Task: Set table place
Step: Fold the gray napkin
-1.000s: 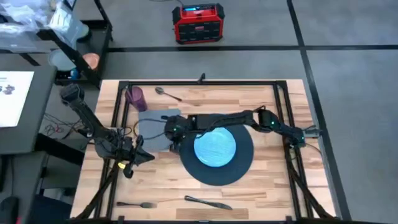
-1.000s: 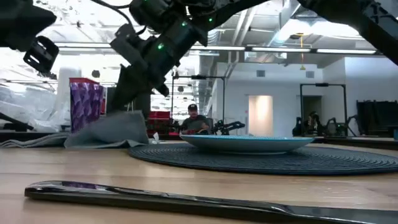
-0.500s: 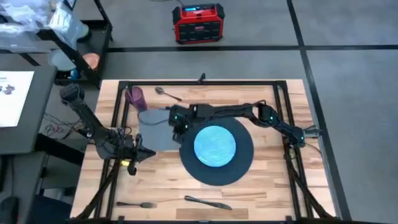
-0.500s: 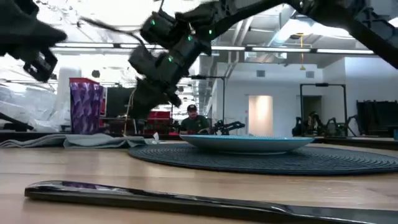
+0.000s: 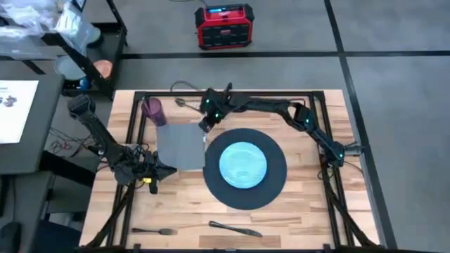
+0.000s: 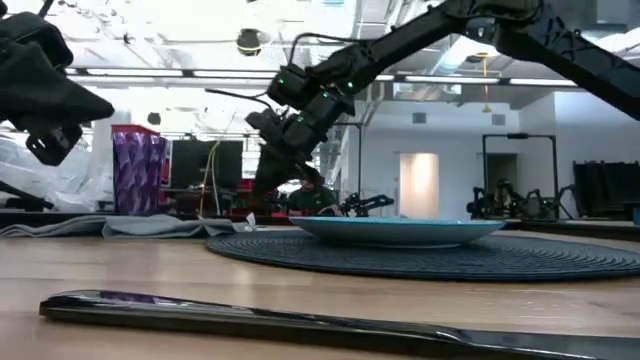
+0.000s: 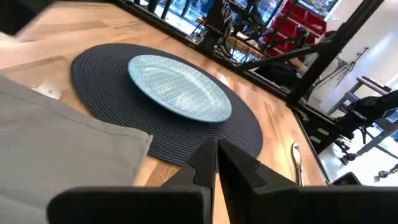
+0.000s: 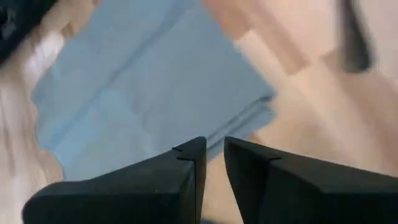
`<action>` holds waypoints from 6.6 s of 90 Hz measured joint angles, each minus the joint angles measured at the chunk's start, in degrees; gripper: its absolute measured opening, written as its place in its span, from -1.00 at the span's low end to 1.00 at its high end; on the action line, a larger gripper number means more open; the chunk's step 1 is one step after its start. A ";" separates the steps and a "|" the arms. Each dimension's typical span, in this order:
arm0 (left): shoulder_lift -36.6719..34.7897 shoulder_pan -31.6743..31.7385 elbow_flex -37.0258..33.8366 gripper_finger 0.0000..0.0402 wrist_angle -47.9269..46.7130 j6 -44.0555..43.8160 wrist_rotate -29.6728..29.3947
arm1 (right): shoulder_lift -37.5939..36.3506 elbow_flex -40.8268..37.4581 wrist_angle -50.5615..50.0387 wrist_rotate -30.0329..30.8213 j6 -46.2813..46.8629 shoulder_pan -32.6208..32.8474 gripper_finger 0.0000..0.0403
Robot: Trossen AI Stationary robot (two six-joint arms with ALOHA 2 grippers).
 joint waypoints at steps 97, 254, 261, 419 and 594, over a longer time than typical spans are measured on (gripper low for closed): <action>-0.06 0.20 0.02 -1.00 0.88 -1.27 0.10 | 0.00 5.25 -13.01 -6.01 19.23 -1.78 -0.30; -0.06 2.80 1.57 -1.00 0.74 1.94 1.16 | 8.39 5.23 -3.89 -10.29 31.41 0.33 -0.31; -0.06 2.80 1.59 -1.00 0.75 2.19 1.16 | 8.37 4.55 -2.19 -10.14 31.41 0.92 -0.31; -0.04 2.78 1.62 -1.00 0.80 2.35 1.18 | 4.44 15.89 -13.42 -4.78 18.05 5.75 -1.00; -0.04 9.38 1.62 -1.00 -13.05 -15.47 -0.44 | 3.08 15.85 -23.94 0.60 -0.70 6.47 -1.00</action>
